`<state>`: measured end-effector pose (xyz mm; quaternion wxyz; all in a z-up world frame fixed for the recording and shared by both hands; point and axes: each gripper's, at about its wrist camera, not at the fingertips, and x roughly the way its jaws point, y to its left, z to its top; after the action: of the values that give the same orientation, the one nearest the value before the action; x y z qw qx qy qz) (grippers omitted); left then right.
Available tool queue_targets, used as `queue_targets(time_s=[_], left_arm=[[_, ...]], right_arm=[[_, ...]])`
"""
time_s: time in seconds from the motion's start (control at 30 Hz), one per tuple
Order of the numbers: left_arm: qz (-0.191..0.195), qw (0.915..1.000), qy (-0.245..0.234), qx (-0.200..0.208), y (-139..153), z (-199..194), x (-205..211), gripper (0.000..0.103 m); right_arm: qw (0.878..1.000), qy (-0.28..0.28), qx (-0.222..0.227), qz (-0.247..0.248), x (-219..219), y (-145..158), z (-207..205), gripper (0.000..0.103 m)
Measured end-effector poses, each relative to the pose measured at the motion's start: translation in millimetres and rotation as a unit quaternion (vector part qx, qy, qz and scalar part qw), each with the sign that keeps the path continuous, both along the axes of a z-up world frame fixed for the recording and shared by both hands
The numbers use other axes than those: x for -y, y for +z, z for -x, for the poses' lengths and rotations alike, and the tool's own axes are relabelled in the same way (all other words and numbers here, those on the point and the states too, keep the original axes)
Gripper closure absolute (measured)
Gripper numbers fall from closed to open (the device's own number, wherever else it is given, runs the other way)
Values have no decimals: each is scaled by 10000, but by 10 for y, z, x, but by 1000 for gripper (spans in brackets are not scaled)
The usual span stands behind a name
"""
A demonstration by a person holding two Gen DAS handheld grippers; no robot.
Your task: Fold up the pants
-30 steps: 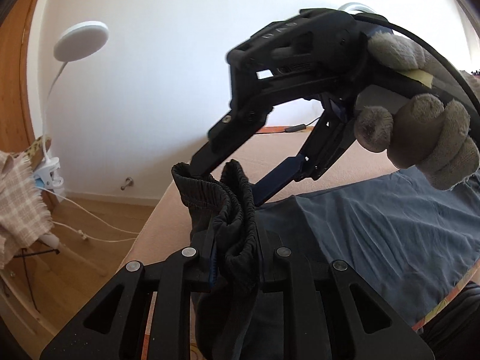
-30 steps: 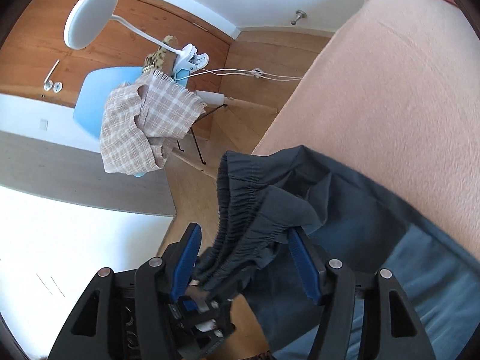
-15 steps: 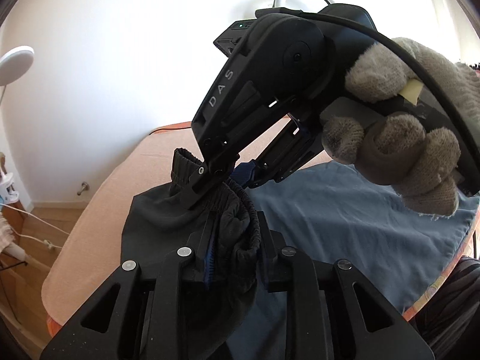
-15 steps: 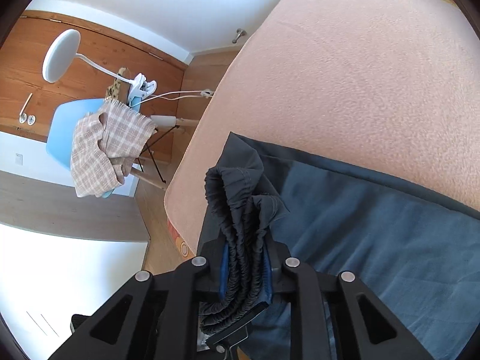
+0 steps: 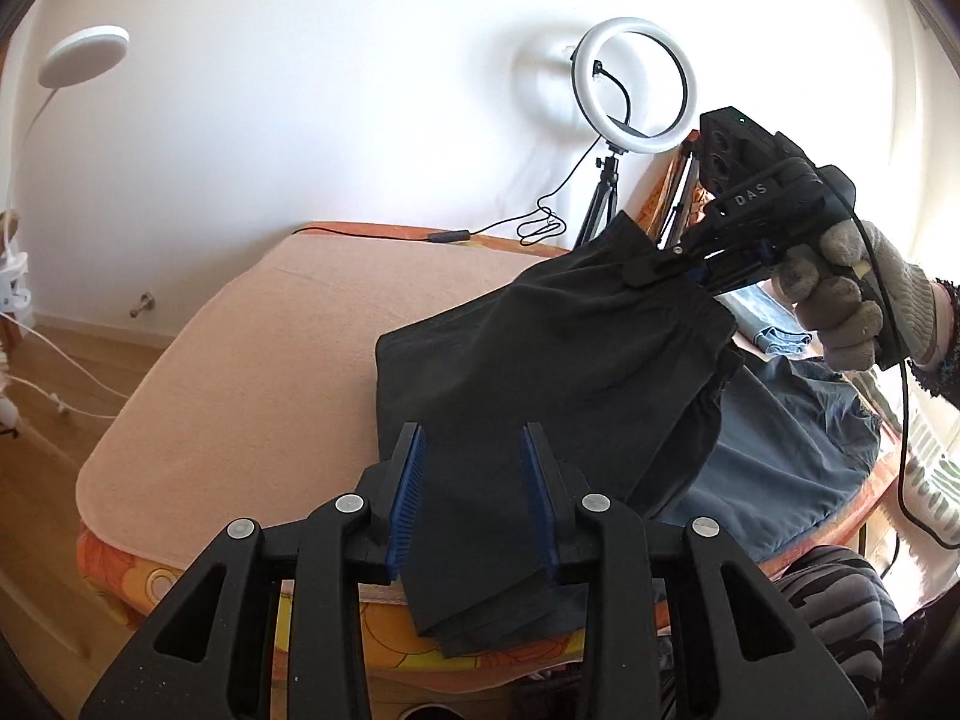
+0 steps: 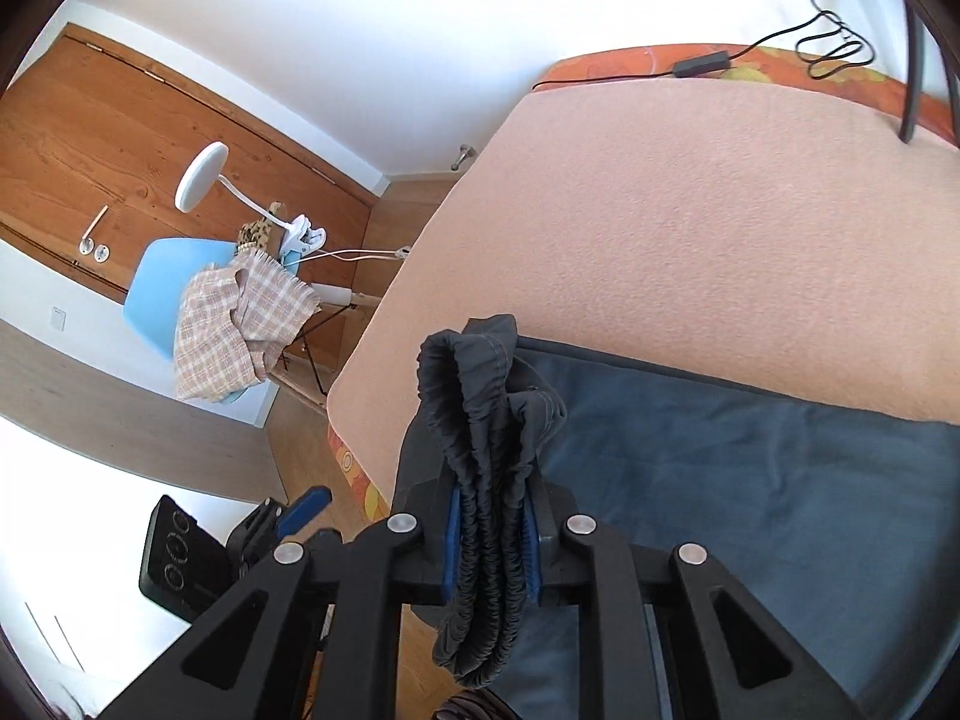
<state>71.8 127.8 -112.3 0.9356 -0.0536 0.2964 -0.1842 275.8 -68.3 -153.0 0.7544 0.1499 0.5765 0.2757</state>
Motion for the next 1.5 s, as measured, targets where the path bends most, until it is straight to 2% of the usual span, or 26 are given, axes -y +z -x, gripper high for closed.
queue_targets(time_s=[0.17, 0.4, 0.47, 0.53, 0.77, 0.87, 1.17, 1.5], left_arm=[[9, 9995, -301, -87, -10, -133, 316, 72], [266, 9963, -720, -381, -65, -304, 778, 72], [259, 9952, -817, -477, -83, -324, 939, 69], [296, 9938, -914, -556, -83, -287, 1064, 57], [222, 9900, -1182, -739, -81, -314, 1396, 57], [149, 9884, -1304, -760, -74, -332, 1543, 52], [-41, 9833, -1598, -866, -88, -342, 1899, 49], [-315, 9775, -1725, -1174, -224, -360, 2091, 49]], right_arm=[[9992, -395, 9, 97, 685, 169, 273, 88], [9951, -963, 76, 193, 1479, 390, 753, 88], [9935, -1108, 97, 236, 1709, 447, 881, 88], [9915, -1261, 141, 292, 1929, 512, 999, 88], [9825, -1805, 183, 428, 2683, 632, 1371, 88], [9779, -2006, 128, 566, 2970, 622, 1519, 88], [9621, -2534, -38, 1010, 3701, 538, 1825, 88], [9514, -2813, -92, 1249, 4291, 197, 1956, 85]])
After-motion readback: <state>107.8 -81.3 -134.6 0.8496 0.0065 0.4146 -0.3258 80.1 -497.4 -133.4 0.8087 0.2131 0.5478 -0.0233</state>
